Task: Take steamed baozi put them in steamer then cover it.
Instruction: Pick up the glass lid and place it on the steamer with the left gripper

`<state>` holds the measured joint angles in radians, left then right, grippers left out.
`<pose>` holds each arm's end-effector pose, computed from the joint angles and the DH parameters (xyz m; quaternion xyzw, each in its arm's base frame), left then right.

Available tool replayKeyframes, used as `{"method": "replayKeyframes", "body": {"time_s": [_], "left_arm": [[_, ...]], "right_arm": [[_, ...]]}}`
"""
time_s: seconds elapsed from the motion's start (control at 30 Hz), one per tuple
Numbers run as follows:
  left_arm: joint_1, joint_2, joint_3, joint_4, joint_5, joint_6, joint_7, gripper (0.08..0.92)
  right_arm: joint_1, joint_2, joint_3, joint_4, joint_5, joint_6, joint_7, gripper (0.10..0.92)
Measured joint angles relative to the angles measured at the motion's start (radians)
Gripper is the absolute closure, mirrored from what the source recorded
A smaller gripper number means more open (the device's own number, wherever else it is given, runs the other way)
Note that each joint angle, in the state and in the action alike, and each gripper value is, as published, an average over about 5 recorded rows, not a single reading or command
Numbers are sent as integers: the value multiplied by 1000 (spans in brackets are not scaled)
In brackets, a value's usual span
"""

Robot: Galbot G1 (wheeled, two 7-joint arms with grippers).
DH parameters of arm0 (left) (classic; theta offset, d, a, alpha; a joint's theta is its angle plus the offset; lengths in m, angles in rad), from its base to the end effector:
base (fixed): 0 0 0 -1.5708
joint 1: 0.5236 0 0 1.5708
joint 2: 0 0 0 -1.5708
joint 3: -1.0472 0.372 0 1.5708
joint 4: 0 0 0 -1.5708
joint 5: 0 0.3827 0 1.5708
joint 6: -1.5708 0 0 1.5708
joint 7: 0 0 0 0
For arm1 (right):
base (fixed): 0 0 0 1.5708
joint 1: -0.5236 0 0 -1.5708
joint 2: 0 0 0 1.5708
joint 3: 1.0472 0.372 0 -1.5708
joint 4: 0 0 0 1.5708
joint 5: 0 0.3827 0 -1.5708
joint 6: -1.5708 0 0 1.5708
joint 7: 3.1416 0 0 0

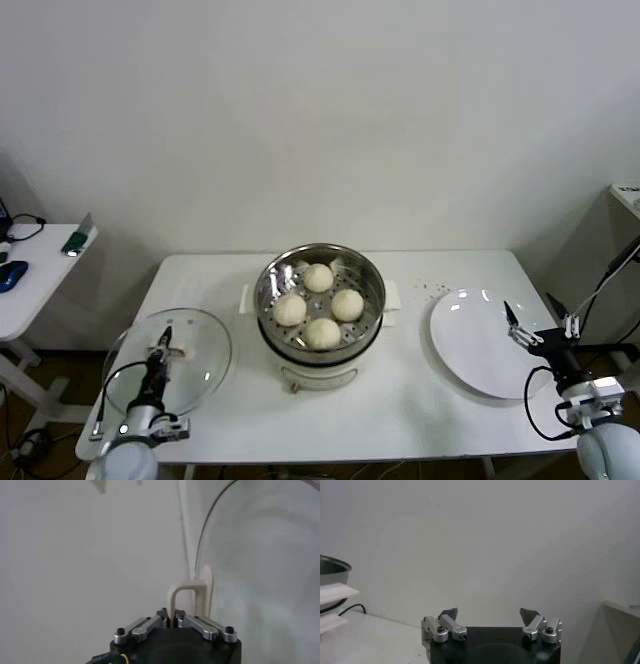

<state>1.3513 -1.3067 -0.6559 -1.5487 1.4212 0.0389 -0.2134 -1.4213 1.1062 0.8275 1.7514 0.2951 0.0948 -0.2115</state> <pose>0.2558 0.1480 -0.4514 0.0197 -0.6486 -0.7568 0.0780 0.2537 -0.2366 -0.3367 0.0234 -0.9926 0.1186 0.0116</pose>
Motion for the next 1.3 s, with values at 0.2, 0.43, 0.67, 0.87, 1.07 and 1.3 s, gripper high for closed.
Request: {"method": "replayKeyframes", "body": {"time_s": [0.2, 0.43, 0.67, 0.87, 1.07, 1.3], "left_arm": [[62, 48, -9, -123, -71, 52, 12, 849], [147, 122, -22, -305, -150, 166, 21, 849], [179, 232, 10, -472, -220, 301, 51, 849], [142, 355, 115, -552, -276, 421, 82, 849], [-2, 436, 304, -590, -301, 539, 150, 849], [-222, 436, 540, -595, -262, 635, 300, 849]], "right_arm": [[38, -10, -26, -36, -4, 2, -4, 203], [87, -14, -63, -85, -10, 8, -14, 203], [127, -10, -94, -129, -23, 16, -15, 203], [158, -2, -119, -164, -38, 22, -15, 203], [192, 3, -146, -206, -54, 27, -16, 203], [234, 13, -178, -254, -76, 34, -19, 203]]}}
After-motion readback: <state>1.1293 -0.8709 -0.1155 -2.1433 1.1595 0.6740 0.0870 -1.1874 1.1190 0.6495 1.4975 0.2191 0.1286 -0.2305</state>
